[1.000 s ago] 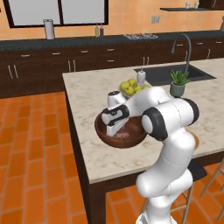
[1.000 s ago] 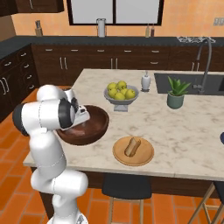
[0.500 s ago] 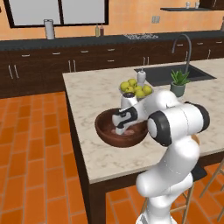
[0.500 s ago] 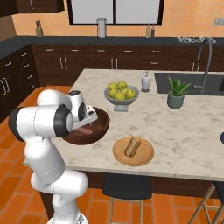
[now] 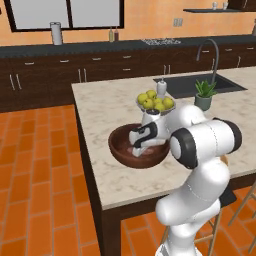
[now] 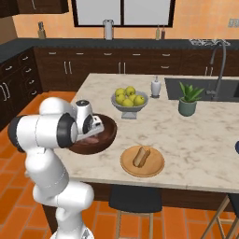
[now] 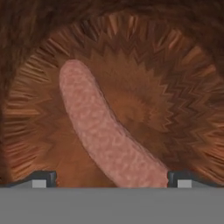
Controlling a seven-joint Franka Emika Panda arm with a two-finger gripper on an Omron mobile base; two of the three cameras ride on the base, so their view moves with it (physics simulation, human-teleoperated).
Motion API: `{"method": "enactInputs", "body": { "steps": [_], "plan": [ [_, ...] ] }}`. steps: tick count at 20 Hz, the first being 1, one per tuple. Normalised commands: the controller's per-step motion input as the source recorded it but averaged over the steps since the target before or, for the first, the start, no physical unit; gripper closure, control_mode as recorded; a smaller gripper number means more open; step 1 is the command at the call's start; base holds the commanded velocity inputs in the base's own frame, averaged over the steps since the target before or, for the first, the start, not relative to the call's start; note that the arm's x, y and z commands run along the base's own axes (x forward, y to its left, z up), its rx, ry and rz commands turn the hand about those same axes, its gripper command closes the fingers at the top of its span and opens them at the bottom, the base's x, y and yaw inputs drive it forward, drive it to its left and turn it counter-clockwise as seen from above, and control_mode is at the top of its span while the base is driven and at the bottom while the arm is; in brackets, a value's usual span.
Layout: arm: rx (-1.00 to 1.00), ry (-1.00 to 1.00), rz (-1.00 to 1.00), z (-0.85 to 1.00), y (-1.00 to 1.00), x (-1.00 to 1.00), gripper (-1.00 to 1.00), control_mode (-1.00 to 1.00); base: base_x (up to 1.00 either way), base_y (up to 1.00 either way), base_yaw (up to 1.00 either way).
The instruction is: Place one bun and one sausage from the bowl on each plate.
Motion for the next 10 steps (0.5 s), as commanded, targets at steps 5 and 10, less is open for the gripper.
{"method": "enactInputs", "body": {
  "steps": [5,10],
  "plan": [
    [-0.06,0.05,0.01,-0.46,0.00,0.12,-1.00,-1.00,0.00,0.00,0.00],
    [-0.05,0.01,0.03,-0.57,0.00,0.05,1.00,-1.00,0.00,0.00,0.00]
  ]
}}
